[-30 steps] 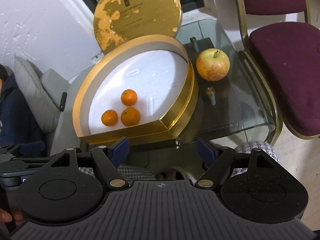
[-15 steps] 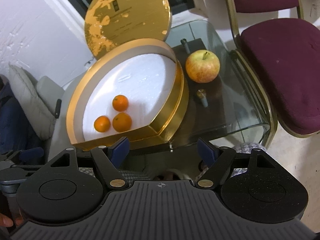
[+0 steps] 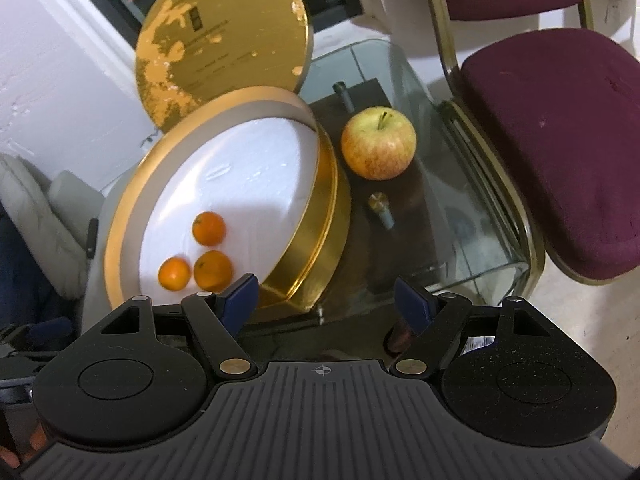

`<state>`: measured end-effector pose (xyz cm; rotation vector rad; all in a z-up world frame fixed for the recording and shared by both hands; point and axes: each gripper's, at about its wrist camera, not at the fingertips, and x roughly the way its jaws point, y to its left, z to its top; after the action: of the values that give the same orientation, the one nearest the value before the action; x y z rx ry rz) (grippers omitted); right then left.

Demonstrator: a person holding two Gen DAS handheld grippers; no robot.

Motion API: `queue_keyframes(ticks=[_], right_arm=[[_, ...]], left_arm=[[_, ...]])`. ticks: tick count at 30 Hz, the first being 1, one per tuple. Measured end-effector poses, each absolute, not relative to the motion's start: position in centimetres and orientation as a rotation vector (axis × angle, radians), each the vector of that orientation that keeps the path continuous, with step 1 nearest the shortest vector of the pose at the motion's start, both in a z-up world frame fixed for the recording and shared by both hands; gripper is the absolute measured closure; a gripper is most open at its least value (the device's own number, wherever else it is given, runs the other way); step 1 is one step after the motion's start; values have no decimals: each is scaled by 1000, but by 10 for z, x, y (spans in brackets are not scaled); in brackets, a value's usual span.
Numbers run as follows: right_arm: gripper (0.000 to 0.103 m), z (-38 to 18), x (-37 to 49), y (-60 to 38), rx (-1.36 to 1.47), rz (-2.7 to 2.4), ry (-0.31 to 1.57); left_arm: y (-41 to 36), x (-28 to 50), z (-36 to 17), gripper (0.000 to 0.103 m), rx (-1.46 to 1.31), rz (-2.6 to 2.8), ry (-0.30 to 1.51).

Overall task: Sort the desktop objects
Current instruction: 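Lower the right gripper onto the apple and close on it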

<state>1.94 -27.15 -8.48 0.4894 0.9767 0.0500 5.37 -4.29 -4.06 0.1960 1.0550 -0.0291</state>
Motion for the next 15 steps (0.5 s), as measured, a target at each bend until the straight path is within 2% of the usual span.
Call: queue_keyframes(ticks=[15], right_arm=[[23, -108, 80, -286, 516, -33, 979]], left_arm=[[-33, 99, -58, 1, 161, -1, 1098]])
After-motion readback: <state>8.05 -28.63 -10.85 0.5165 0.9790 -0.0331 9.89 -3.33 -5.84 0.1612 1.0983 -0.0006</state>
